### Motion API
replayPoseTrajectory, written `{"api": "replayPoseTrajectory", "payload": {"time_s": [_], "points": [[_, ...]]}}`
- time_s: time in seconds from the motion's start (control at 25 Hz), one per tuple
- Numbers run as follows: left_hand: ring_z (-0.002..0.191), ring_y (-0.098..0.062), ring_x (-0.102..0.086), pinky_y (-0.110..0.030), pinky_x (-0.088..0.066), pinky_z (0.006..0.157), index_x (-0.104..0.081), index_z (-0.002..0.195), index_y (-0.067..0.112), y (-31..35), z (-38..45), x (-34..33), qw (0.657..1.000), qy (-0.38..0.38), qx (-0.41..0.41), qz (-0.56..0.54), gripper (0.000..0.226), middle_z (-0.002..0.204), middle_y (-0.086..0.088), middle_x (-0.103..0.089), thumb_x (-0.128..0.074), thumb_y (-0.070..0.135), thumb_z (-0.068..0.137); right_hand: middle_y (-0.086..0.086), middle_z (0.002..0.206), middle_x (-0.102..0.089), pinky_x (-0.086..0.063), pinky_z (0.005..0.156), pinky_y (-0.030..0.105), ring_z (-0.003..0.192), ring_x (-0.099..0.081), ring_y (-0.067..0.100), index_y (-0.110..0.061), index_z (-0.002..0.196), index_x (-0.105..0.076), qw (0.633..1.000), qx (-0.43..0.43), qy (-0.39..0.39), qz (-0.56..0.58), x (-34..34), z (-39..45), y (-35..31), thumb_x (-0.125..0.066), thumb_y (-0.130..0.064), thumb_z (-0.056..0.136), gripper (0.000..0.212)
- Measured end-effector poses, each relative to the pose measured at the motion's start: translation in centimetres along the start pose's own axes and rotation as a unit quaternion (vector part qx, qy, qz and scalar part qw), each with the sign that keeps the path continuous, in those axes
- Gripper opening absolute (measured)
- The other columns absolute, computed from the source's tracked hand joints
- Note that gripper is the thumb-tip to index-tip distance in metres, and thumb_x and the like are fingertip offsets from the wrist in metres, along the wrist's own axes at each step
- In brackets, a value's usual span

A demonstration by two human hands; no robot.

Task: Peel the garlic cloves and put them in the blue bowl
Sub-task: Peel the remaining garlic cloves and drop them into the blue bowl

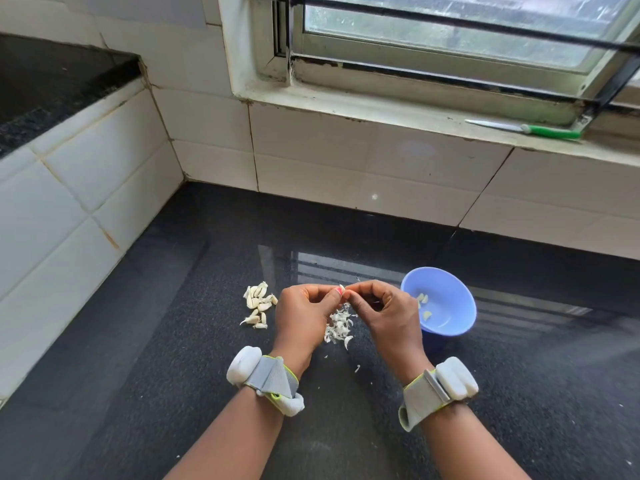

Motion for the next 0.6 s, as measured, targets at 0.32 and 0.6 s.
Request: {"api": "replayPoseTrajectory", "payload": {"time_s": [0.32, 0.6], "points": [[0.073, -0.020, -0.071, -0.039, -0.056, 0.070, -0.075, 0.078, 0.014, -0.7, 0.6, 0.1, 0.999, 0.020, -0.006, 0.039, 0.006, 0.071, -0.002, -0.073, -0.073, 0.019, 0.081, -0.017, 0.074, -0.069, -0.050, 0.063, 0.010, 0.070, -0.067, 0.000, -0.023, 0.086, -0.073, 0.999, -0.009, -0.015, -0.027, -0.2, 0.1, 0.1, -0.075, -0.015, 0.083, 0.009], [0.075, -0.023, -0.070, -0.042, -0.057, 0.072, -0.074, 0.078, 0.012, -1.0, 0.7, 0.2, 0.998, 0.021, -0.009, 0.053, 0.006, 0.073, -0.004, -0.073, -0.070, 0.013, 0.082, -0.001, 0.070, -0.071, -0.056, 0.068, 0.025, 0.069, -0.064, 0.008, -0.013, 0.084, -0.073, 0.967, -0.187, -0.069, 0.160, -0.9, 0.2, 1.1, -0.067, -0.015, 0.089, 0.008]]}}
Point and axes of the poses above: each hand's wrist, its own z-axis towards the middle knuckle, its own x-axis out of the back of the hand, y = z × x, the point moved 2 cm from there along z, towards the middle knuckle
